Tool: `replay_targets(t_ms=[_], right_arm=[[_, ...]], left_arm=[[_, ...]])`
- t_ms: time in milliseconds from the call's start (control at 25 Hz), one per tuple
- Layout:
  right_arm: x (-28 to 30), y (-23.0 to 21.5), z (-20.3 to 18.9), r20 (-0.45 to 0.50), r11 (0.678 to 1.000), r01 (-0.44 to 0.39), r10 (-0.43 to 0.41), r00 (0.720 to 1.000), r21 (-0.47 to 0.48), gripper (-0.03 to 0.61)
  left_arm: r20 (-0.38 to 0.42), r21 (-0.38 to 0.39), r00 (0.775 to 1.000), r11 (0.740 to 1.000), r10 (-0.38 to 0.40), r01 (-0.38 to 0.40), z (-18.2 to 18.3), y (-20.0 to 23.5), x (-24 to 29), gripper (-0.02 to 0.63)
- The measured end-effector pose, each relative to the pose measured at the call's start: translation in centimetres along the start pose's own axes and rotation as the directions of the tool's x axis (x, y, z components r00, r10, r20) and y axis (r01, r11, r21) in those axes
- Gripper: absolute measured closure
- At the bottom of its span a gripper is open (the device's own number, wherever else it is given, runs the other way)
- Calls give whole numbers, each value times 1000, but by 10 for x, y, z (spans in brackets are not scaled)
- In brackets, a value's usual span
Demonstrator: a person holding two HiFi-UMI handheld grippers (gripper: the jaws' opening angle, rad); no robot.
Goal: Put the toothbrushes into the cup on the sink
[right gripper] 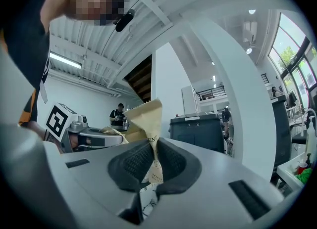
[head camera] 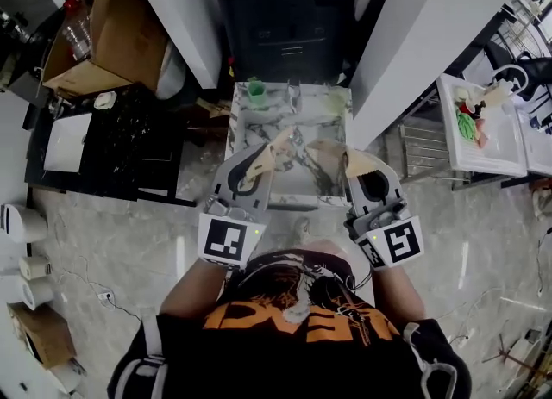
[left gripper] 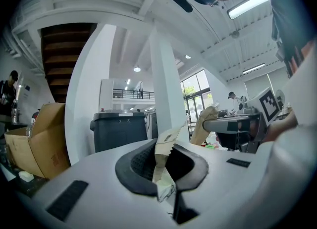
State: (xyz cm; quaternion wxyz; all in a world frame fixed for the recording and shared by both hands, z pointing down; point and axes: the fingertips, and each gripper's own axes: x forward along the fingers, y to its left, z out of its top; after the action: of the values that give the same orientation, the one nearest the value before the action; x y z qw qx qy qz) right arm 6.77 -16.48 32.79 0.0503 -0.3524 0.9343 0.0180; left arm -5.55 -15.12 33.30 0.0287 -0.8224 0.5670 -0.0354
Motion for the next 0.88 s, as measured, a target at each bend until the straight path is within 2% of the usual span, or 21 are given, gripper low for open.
replay_targets(t_ms=[160, 440, 600, 880], right_arm=[[25, -32, -3, 1, 1000, -28, 28, 1000, 11, 540], [62, -64, -16, -27, 998, -54, 55, 998, 21, 540], [83, -69, -20, -36, 999, -39, 39, 999, 17, 540], [109, -81, -24, -52, 1000, 14, -13, 999, 17, 540]], left_arm=[[-13, 13, 1000, 1000, 24, -24, 0, 9, 37, 572], [-24, -15, 997, 997, 72, -72, -9, 35, 71, 572], [-45, -8, 997, 998, 65, -65, -18, 55, 80, 572], [-88, 32, 996, 999, 13, -10, -38, 79, 102, 572]])
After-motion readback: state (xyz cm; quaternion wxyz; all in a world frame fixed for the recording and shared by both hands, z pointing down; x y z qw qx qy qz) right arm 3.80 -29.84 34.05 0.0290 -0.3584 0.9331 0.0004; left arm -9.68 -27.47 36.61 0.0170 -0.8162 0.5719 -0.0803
